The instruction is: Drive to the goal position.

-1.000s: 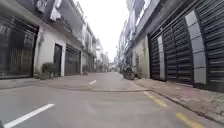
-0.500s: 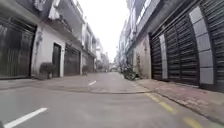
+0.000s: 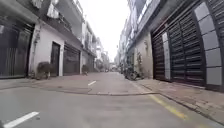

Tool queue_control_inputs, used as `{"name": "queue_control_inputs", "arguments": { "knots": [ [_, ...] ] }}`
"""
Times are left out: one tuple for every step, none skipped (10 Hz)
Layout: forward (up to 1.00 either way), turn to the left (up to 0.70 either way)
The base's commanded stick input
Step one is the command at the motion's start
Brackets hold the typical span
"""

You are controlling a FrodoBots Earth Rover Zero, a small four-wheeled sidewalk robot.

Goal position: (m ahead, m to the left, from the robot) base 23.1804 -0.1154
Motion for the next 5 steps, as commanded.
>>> {"name": "queue_control_inputs", "arguments": {
  "knots": [
    [0.48, -0.47],
    [0.48, -0.24],
    [0.48, 0.00],
    [0.48, 0.01],
    [0.48, 0.01]
  ]
}}
